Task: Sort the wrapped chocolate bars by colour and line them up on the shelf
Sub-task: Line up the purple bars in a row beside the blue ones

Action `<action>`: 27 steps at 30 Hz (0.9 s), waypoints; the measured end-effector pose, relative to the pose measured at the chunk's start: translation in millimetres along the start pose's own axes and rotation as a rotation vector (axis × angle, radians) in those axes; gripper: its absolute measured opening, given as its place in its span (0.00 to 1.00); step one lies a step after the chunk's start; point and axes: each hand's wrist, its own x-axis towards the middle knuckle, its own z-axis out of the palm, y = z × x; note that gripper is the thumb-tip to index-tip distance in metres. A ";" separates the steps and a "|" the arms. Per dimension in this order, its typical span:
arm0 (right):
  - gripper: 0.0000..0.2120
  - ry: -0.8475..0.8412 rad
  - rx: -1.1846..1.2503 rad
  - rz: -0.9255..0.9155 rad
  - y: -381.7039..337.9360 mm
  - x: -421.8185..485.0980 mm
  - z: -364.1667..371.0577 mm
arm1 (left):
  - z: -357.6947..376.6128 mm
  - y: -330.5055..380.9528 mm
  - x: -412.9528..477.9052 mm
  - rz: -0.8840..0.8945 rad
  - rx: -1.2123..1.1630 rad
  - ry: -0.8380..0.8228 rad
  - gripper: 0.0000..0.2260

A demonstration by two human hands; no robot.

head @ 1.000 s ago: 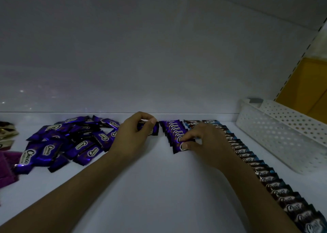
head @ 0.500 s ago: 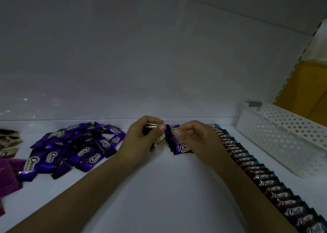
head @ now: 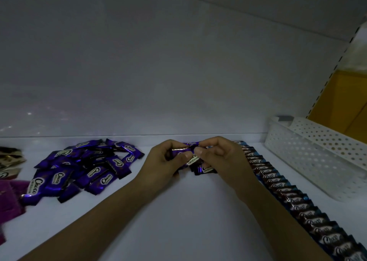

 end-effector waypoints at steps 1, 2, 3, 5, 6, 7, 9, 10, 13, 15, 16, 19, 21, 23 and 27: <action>0.06 -0.021 -0.001 0.011 -0.3 -0.4 0.4 | -0.7 -0.3 -0.2 0.006 0.003 0.023 0.03; 0.08 -0.036 -0.014 0.009 0.2 0.3 0.7 | -1.2 -0.8 -0.1 0.014 0.007 0.038 0.03; 0.09 -0.043 -0.018 0.007 0.1 0.6 0.4 | -1.6 -0.9 -0.4 0.019 0.008 0.050 0.04; 0.12 -0.059 0.019 0.006 0.6 1.4 -1.5 | -1.6 -0.9 -0.3 0.030 -0.007 0.078 0.04; 0.12 -0.069 0.027 0.005 0.5 1.7 -2.9 | -1.6 -1.1 -0.3 0.036 -0.013 0.095 0.04; 0.11 -0.073 0.013 0.002 -0.2 1.6 -4.1 | -1.5 -1.0 -0.2 0.039 -0.014 0.113 0.04; 0.08 -0.051 -0.023 0.010 -0.2 2.3 -8.7 | -1.4 -1.5 0.8 0.040 -0.014 0.159 0.04; 0.08 -0.036 -0.025 0.024 -0.4 2.5 -11.7 | -1.7 -2.0 1.7 0.037 -0.021 0.186 0.05; 0.07 -0.061 -0.054 0.054 -1.3 2.7 -23.6 | -2.5 -3.6 3.3 0.018 -0.040 0.234 0.05; 0.07 -0.135 -0.140 0.037 -2.4 1.3 -29.8 | -2.5 -4.5 3.6 0.017 -0.030 0.230 0.05; 0.07 -0.188 -0.212 0.011 -3.6 0.4 -31.5 | -2.5 -4.5 3.4 0.020 -0.018 0.225 0.05; 0.08 -0.416 -0.468 -0.087 -7.0 -1.1 -31.2 | -2.7 -3.6 3.2 0.028 0.003 0.223 0.05; 0.10 -0.539 -0.551 -0.077 -5.7 -1.9 -30.1 | -2.7 -2.8 3.1 0.027 0.014 0.215 0.05; 0.10 -0.574 -0.592 -0.051 -3.7 -1.8 -31.7 | -2.1 -1.9 3.1 0.027 0.027 0.208 0.05; 0.11 -0.565 -0.587 -0.037 -2.1 -1.4 -34.5 | -1.4 -1.7 3.1 0.022 0.028 0.205 0.05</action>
